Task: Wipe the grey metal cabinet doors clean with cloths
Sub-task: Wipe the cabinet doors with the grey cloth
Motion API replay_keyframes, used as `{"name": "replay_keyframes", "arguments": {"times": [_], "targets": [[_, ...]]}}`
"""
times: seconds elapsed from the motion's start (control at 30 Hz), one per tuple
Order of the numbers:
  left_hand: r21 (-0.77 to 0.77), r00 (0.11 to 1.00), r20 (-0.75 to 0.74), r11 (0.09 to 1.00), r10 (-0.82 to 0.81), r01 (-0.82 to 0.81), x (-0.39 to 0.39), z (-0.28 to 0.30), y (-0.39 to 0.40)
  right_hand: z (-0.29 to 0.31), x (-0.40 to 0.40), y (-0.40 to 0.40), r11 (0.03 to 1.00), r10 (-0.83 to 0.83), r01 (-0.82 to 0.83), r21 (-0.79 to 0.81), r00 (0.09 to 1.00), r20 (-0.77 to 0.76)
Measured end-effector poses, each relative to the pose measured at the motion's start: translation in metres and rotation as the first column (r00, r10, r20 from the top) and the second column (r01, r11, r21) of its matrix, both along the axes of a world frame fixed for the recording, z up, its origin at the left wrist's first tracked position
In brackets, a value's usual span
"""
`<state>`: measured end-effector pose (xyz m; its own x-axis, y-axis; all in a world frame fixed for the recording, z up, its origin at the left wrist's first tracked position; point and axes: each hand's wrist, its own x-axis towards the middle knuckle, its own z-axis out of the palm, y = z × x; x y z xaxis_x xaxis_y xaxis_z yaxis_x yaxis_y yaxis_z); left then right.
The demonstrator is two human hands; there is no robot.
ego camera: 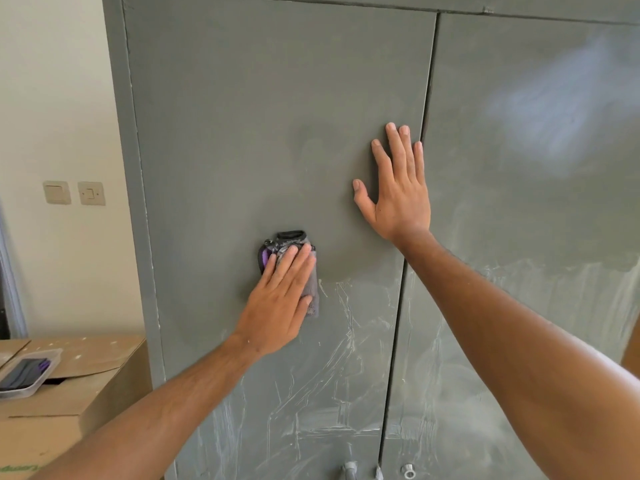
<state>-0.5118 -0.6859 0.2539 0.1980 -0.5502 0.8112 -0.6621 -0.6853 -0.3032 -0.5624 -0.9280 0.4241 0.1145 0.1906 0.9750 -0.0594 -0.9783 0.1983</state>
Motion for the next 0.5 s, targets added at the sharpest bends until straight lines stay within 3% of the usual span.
{"name": "replay_keyframes", "arguments": {"times": [0.17, 0.23, 0.33, 0.5], "targets": [[0.304, 0.99, 0.134, 0.953, -0.046, 0.003, 0.011, -0.024, 0.002, 0.001, 0.0, -0.001, 1.0, -0.008, 0.008, -0.002, 1.0, -0.017], [0.252, 0.99, 0.138, 0.968, -0.026, -0.01, 0.008, -0.003, -0.004, 0.001, 0.001, -0.002, 1.0, -0.003, 0.003, 0.0, 1.0, -0.021], [0.008, 1.0, 0.021, 1.0, 0.0, 0.0, -0.006, 0.006, -0.031, 0.0, 0.001, -0.002, 1.0, 0.011, -0.011, -0.002, 1.0, -0.021], [0.135, 0.999, 0.021, 0.99, -0.032, 0.029, -0.009, -0.025, -0.038, 0.002, -0.002, -0.001, 1.0, -0.016, 0.015, -0.011, 0.998, -0.068]]}}
